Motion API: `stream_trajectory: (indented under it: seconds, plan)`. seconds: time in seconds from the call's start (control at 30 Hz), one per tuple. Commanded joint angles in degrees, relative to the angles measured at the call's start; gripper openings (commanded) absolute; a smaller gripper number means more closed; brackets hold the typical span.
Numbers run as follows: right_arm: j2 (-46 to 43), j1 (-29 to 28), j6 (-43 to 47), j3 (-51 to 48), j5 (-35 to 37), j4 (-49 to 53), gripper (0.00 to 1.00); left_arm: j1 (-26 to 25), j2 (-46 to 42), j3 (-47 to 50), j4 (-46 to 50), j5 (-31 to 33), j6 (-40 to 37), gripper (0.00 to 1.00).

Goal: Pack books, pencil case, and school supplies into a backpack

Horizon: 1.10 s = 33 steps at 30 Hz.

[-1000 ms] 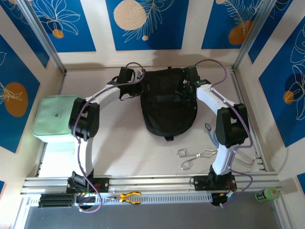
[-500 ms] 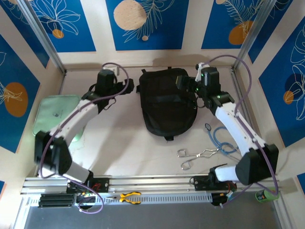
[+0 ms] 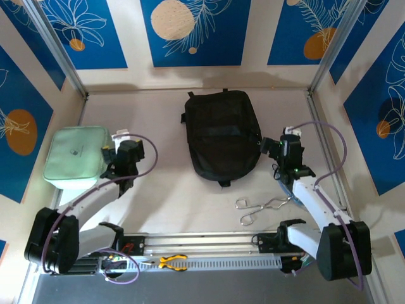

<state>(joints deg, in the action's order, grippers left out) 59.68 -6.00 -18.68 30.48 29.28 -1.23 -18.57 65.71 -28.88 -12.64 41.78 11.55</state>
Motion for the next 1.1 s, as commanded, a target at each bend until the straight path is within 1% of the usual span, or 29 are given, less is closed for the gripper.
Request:
stream_trajectory:
  seconds: [0.0,0.03,0.1,0.13,0.2,0.3,0.33,0.4,0.57,0.7,0.9,1.0,1.03,1.07]
  plan:
    - [-0.7,1.3,1.9,-5.5,1.2,-12.8,0.99,3.1,-0.7,4.1,-9.8,2.6,-4.2,1.0]
    - [-0.4,1.4,3.5,-6.6,0.8,-14.6,0.99,3.7,-0.3,4.7,-9.9,0.8,-4.5,0.99]
    - [1.1,1.6,5.7,-7.8,0.6,-17.8,0.99,5.4,0.6,5.7,-10.4,-6.4,-5.4,1.0]
    - [1.8,1.7,6.3,-8.4,0.0,-19.5,0.99,5.9,1.4,6.3,-11.8,-8.7,-5.7,1.0]
    - [3.6,2.6,7.6,-10.5,-3.3,-25.6,0.99,7.1,3.5,7.6,-15.5,-11.8,-6.3,1.0]
    - [6.9,3.3,9.0,-11.8,-7.9,-32.4,0.99,9.7,6.5,9.3,-21.9,-20.1,-8.7,1.0]
    - [7.9,3.4,9.6,-11.8,-9.1,-33.6,0.99,10.3,6.9,9.1,-22.2,-22.8,-9.0,0.99]
    - [10.5,4.0,10.2,-11.7,-11.7,-36.8,0.99,11.6,8.3,10.1,-27.4,-28.6,-11.5,1.0]
    - [15.2,4.0,11.3,-11.4,-15.5,-42.0,0.99,12.4,11.7,14.6,-43.7,-32.9,-14.0,0.99]
    - [18.3,4.2,12.2,-11.3,-16.6,-45.9,0.99,13.5,15.9,15.7,-49.7,-35.9,-14.0,1.0]
    - [22.2,3.7,13.0,-10.2,-17.5,-47.1,0.99,14.4,21.0,15.2,-53.7,-37.5,-13.5,0.99]
    - [23.7,3.7,12.7,-10.0,-16.6,-48.1,0.99,15.2,25.5,14.9,-58.0,-37.7,-12.9,0.99]
    - [24.3,3.6,12.7,-10.0,-16.5,-48.7,0.99,15.5,24.0,14.5,-54.2,-38.2,-12.5,0.99]
    - [25.3,3.5,12.7,-9.9,-16.1,-49.3,0.99,15.5,23.3,13.9,-52.4,-38.3,-12.5,1.0]
